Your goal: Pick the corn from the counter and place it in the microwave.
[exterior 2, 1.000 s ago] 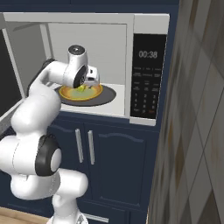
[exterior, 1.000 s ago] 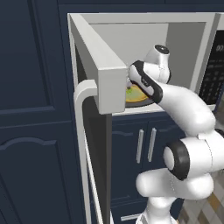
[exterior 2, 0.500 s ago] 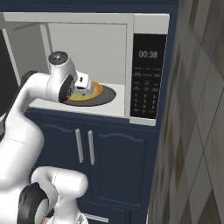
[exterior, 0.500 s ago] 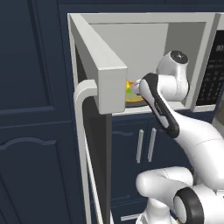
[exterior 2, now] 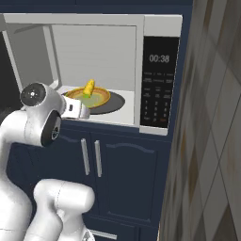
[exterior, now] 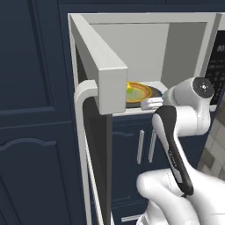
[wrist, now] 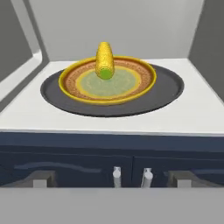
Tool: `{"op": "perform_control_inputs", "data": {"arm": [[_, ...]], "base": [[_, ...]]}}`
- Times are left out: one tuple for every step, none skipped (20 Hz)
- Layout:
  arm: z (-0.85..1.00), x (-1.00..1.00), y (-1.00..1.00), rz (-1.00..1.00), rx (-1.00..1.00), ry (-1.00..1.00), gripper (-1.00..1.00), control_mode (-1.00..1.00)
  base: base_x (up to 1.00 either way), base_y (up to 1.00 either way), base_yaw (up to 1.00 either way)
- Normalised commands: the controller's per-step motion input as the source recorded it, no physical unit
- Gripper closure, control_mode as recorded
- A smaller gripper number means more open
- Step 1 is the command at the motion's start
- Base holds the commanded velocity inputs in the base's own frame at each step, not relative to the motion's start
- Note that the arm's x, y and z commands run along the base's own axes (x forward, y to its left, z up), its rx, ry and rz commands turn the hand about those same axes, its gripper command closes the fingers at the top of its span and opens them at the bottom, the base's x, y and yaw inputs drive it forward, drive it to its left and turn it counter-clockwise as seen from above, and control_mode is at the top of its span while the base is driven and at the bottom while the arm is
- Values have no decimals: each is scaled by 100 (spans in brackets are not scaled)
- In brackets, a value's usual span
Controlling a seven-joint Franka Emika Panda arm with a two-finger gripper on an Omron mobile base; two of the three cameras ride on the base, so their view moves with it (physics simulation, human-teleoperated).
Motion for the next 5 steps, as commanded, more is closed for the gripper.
{"op": "perform_control_inputs", "data": {"arm": [[26, -100, -1, -3, 0, -4, -100, -100], [22, -100, 0, -3, 0, -3, -100, -100], [11, -100, 0, -3, 0, -3, -100, -100], [0, -100, 0, -3, 0, -9, -100, -100], [6, -100, 0, -1, 0, -9, -100, -100]], "base": [[0, 0, 0], [0, 0, 0], [0, 0, 0], [0, 0, 0], [0, 0, 0]]}}
